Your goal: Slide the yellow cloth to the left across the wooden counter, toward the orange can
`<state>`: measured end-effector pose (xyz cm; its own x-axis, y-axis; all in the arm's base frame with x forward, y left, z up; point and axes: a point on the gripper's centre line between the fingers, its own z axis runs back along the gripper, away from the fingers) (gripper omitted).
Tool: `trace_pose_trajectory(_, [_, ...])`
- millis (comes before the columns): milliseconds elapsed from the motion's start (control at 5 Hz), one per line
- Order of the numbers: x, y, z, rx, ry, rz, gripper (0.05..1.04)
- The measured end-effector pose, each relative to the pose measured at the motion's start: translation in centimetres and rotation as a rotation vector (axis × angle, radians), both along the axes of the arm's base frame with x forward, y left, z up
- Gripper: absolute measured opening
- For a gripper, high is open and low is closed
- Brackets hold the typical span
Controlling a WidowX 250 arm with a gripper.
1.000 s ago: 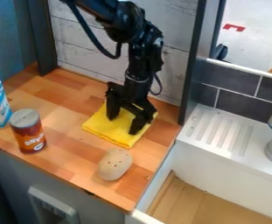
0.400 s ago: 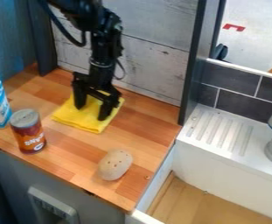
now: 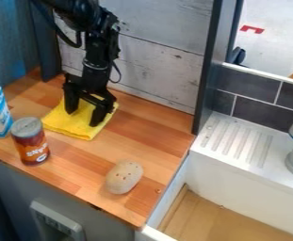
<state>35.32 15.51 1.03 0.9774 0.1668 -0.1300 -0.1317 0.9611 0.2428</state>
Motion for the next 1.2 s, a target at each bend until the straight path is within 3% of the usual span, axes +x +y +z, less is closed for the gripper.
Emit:
trace_pose_trajectory(200, [-0.4,0.2,0.1,-0.028,-0.027,-0.010,1.001])
trace_pose_trajectory(400, [-1.1,-0.9,1.2,-0.139,-0.081,-0.053,1.001])
trace_pose_trajectory(600, [-2.2,-1.6,3.8,-0.189,-0.167,-0.075,1.001])
trace_pose_trajectory(800, [-4.5,-2.3,4.6,-0.177,-0.148,-0.111,1.001])
trace_pose_trajectory(1200, [-7.3,-10.4,5.0,-0.219,-0.041,-0.293,1.001])
